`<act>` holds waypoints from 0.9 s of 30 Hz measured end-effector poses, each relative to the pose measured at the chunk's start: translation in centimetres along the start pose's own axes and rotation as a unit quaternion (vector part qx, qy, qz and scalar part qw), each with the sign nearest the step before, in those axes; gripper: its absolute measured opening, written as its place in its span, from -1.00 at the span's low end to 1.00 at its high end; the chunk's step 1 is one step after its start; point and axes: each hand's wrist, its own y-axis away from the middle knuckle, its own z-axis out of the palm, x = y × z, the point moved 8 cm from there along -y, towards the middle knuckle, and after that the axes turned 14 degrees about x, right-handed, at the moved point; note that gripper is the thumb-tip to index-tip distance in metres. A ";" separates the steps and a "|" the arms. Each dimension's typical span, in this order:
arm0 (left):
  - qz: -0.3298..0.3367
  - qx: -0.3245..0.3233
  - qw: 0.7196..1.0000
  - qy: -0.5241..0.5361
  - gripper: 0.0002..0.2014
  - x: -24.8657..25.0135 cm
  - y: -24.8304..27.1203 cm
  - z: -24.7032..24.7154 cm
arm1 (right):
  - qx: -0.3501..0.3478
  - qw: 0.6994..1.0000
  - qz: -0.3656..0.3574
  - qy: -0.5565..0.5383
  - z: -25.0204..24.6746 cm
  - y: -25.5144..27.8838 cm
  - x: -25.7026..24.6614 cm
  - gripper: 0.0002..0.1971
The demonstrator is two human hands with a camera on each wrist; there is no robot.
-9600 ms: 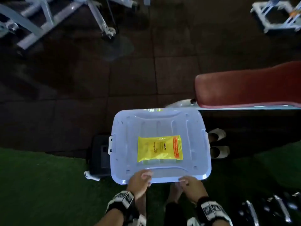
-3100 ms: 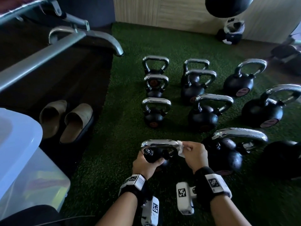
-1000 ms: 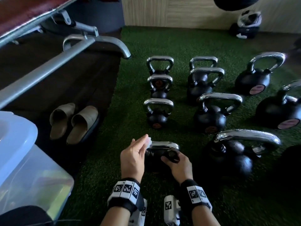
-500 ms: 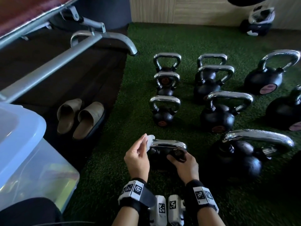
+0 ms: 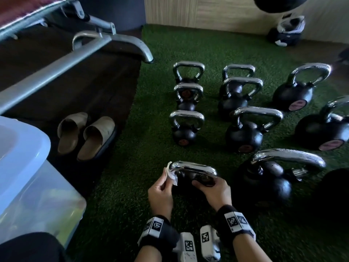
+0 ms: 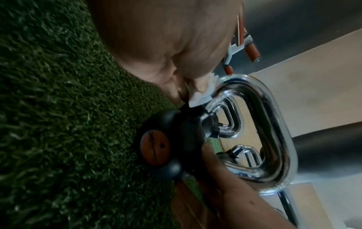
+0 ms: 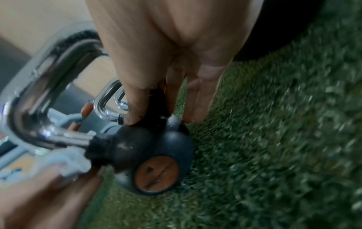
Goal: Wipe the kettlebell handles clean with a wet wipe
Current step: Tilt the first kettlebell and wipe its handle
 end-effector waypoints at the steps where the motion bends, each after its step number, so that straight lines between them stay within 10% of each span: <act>1: 0.010 0.011 1.000 -0.020 -0.65 0.0 0.1 0.1 | 0.012 1.000 -0.002 0.004 -0.4 0.3 0.1 -0.71; 6: 0.067 0.010 0.989 -0.129 -0.69 2.3 -1.3 1.8 | 0.024 0.995 -0.088 0.050 -0.8 3.1 -0.2 -0.68; 11: 0.124 -0.161 0.959 -0.195 -0.78 4.3 -2.7 6.9 | 0.030 0.981 -0.178 0.066 0.8 3.6 -0.7 -0.82; 16: 0.109 -0.264 0.934 -0.212 -0.82 4.5 -3.2 8.6 | -0.015 0.999 0.002 -0.034 2.6 1.5 0.7 -0.56; 27: 0.031 -0.279 0.952 -0.123 -0.89 7.1 -2.7 9.3 | -0.089 0.988 0.083 -0.097 5.4 1.0 2.9 -0.09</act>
